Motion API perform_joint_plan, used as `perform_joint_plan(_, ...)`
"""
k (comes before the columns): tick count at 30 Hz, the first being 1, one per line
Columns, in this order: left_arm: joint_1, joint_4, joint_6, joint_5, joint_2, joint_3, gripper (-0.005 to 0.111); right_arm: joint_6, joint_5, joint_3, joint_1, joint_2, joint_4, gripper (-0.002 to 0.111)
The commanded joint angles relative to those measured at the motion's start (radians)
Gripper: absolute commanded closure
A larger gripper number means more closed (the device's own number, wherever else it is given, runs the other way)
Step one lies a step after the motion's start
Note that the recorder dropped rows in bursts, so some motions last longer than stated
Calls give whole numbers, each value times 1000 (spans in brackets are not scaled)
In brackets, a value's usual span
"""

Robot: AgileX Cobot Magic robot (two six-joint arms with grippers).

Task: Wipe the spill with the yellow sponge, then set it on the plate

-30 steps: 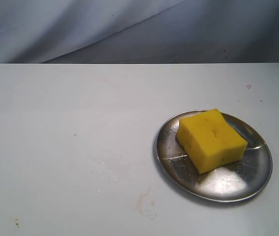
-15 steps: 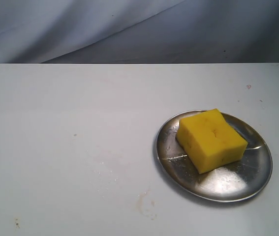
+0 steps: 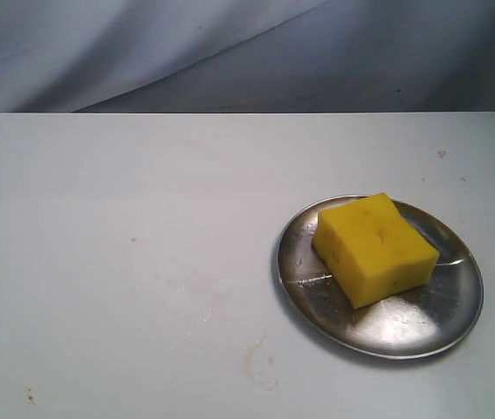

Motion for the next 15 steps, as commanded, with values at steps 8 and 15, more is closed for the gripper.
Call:
perform_joint_plan(8, -1, 1, -4, -6, -3, 0, 107, 1, 2, 3, -6, -6, 0, 108)
perform_joint_plan(15, -1, 1, -4, -6, -3, 0, 107, 1, 2, 3, -6, -6, 0, 108)
